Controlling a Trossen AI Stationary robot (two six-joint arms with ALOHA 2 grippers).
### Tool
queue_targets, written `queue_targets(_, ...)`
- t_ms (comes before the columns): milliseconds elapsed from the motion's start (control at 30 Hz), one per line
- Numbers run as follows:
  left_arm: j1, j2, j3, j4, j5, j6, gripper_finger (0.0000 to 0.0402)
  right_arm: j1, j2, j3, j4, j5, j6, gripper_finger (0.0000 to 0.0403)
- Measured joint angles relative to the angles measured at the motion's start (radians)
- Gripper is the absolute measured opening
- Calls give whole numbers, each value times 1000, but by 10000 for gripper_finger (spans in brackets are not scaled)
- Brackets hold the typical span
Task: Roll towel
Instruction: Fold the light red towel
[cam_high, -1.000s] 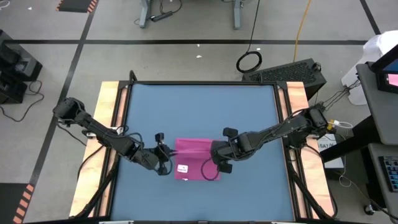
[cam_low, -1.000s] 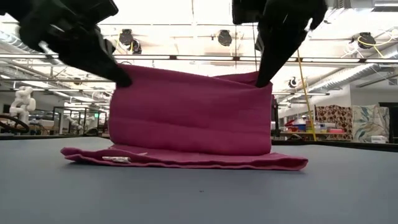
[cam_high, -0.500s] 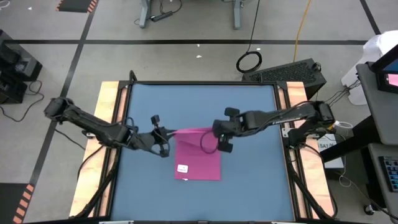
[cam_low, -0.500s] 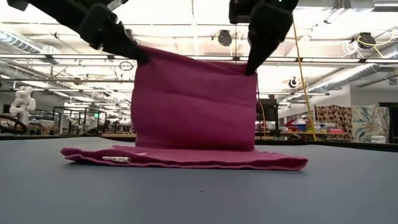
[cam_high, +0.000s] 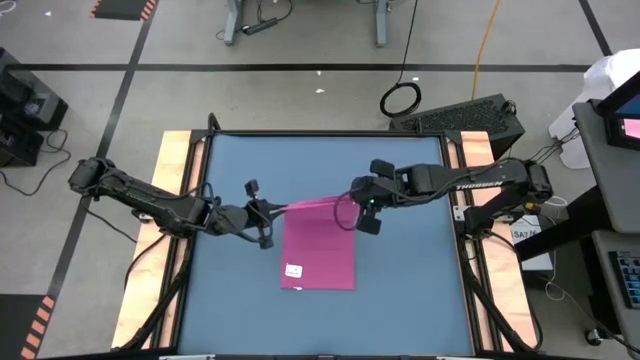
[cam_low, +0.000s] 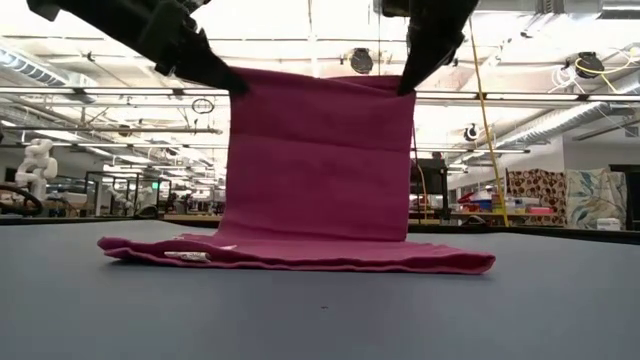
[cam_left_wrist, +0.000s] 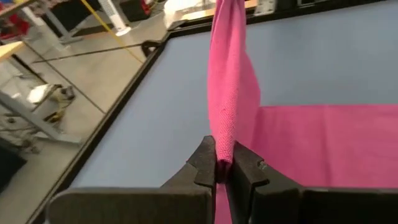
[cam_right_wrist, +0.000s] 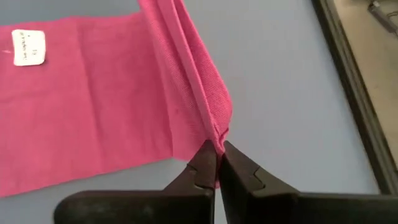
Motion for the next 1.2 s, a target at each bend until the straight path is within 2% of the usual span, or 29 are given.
queue_targets(433,-67,0,0,-65,132,-84,18,143,17,0,-7,-15,151,2)
queue_targets(767,-88,0,0,-131,142,-151,18,197,29,0,30,-16,209,2)
queue_targets(1000,-87,0,0,-139,193,-158,18,222,86,0,21,-24,229,2)
queue_targets(1200,-87,1,0,-145,257,-182,18,237,120,0,26,-70,247,2)
